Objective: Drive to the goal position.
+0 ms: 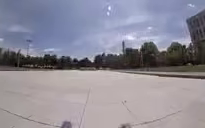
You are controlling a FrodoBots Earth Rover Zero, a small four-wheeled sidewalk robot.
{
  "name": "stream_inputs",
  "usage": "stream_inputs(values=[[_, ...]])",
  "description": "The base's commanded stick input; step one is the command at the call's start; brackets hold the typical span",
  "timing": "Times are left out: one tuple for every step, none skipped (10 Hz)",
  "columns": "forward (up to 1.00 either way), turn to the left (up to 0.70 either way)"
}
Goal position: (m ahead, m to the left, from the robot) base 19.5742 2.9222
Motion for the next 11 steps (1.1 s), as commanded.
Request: stream_inputs(values=[[0.7,0.0],[0.7,0.0],[0.7,0.0],[0.7,0.0],[0.7,0.0],[0.7,0.0],[0.7,0.0],[0.7,0.0],[0.7,0.0],[0.7,0.0],[0.7,0.0]])
